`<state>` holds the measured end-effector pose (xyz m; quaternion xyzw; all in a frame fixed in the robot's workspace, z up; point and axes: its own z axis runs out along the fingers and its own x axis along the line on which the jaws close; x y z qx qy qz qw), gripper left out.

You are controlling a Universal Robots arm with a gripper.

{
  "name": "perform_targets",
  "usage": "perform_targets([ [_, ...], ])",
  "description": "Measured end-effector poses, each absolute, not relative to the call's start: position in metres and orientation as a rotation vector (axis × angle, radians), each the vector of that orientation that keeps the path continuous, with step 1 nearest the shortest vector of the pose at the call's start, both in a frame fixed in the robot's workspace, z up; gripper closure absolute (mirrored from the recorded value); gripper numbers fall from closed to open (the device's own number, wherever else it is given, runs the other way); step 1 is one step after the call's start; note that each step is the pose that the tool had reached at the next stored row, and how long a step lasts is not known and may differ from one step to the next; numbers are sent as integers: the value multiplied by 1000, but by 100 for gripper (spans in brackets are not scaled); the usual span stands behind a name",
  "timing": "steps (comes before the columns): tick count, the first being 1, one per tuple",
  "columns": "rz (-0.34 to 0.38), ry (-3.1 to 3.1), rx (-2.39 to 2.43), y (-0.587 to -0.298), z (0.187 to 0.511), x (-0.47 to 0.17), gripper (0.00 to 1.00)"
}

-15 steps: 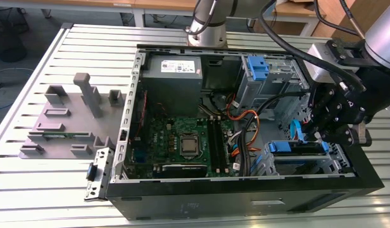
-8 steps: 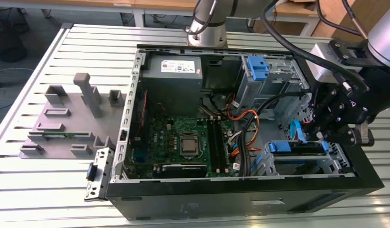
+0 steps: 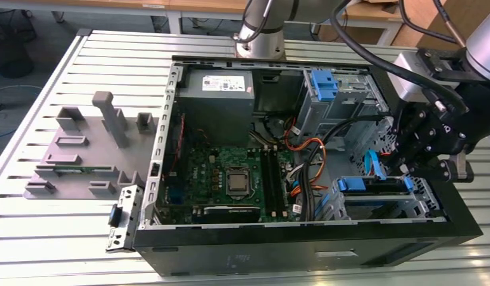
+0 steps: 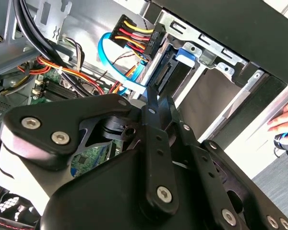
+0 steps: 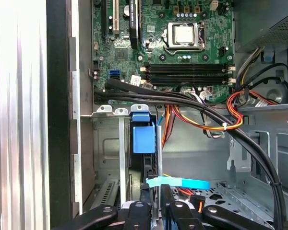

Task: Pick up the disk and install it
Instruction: 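Insert the second disk wire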

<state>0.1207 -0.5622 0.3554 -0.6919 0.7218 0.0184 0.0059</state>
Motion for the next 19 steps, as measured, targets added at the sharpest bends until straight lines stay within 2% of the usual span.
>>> perform_targets([
  [12, 57, 2259, -2165, -562, 359, 121, 76],
  [19, 57, 2259, -2165, -552, 359, 121, 76],
])
